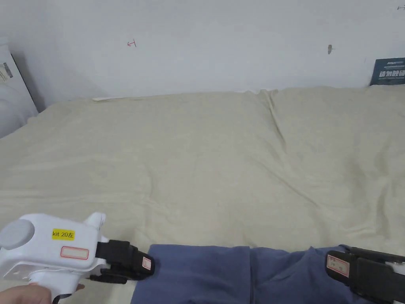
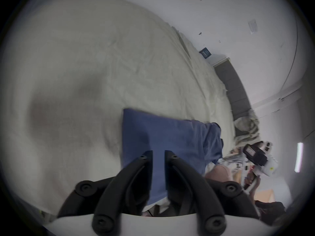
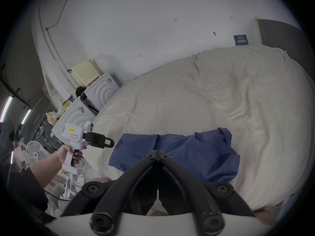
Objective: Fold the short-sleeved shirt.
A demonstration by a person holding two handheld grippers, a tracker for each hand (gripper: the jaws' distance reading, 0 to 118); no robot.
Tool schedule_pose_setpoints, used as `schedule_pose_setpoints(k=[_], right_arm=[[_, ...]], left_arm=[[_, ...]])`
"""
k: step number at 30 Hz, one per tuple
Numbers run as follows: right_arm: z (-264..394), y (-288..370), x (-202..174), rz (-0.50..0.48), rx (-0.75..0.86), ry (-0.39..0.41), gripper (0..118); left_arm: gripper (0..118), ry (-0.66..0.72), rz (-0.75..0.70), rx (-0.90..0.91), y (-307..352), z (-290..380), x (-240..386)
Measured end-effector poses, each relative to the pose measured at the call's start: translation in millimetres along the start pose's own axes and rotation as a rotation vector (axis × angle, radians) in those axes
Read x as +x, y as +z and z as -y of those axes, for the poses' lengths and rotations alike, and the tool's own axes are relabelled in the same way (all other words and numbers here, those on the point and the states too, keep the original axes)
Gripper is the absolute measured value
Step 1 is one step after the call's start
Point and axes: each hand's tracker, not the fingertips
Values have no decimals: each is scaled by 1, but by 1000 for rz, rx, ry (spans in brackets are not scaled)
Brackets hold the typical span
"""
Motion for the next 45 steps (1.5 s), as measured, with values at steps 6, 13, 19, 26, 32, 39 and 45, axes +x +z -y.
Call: schedule_pose_setpoints(k=[6, 13, 19, 26, 32, 39, 45], right_arm=[[3, -8, -8, -15, -22, -44, 0], [7, -15, -11, -37, -68, -97, 0], [6, -19, -14, -41, -68, -106, 0], [-3, -11, -7, -50, -40, -97, 0], [-10, -5, -2, -43, -29, -87, 0], [-5, -1, 1, -48, -19, -56, 0], [-3, -4, 8, -83, -26, -64, 0]], left_arm=[[117, 112, 179, 33, -4, 8, -34], [118, 157, 386, -18, -47, 2, -43], [118, 63, 355, -54, -81, -1, -26], [10, -52, -179, 1, -69, 13, 11], [10, -217, -357, 7, -47, 11, 54], [10, -204, -835, 133, 29, -1, 58], [10, -365, -756, 108, 14, 8, 129]])
